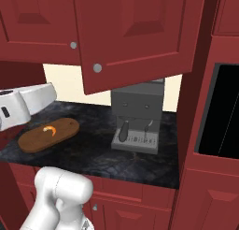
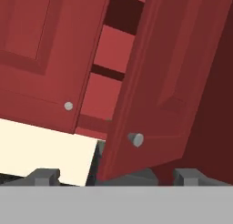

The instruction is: Open the cabinet, retrieve the rolling pin, and place it next to the meat on the cutting board to prepare for tenderizing.

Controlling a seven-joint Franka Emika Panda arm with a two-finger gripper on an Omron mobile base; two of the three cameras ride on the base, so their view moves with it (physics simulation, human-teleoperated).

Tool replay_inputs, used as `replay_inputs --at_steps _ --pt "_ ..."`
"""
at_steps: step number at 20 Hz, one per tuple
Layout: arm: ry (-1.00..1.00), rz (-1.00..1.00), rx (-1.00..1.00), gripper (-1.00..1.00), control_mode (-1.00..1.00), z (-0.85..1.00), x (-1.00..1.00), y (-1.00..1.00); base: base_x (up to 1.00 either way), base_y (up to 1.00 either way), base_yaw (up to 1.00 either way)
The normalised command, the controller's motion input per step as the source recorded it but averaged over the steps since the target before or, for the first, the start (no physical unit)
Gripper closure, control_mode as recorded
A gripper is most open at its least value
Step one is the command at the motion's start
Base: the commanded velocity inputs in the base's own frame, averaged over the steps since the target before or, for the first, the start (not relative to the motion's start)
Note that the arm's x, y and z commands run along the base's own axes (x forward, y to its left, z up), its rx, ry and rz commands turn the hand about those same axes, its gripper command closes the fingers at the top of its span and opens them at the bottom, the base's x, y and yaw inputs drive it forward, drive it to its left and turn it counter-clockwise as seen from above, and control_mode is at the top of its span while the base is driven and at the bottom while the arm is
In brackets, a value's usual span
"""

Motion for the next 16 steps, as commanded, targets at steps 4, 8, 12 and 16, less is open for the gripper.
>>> replay_inputs --at_steps 4,8,12,16 --pt "0.00 -0.11 -0.19 -1.00 -1.00 0.00 0.13 0.77 0.00 0.00 0.00" --pt "0.00 -0.14 -0.21 -1.00 -1.00 -0.09 0.51 0.52 0.00 0.00 0.00" --pt "0.02 -0.15 -0.23 -1.00 -1.00 -0.18 0.64 0.45 0.00 0.00 0.00" --pt "0.04 -0.08 -0.20 -1.00 -1.00 -0.25 0.73 0.29 0.00 0.00 0.00"
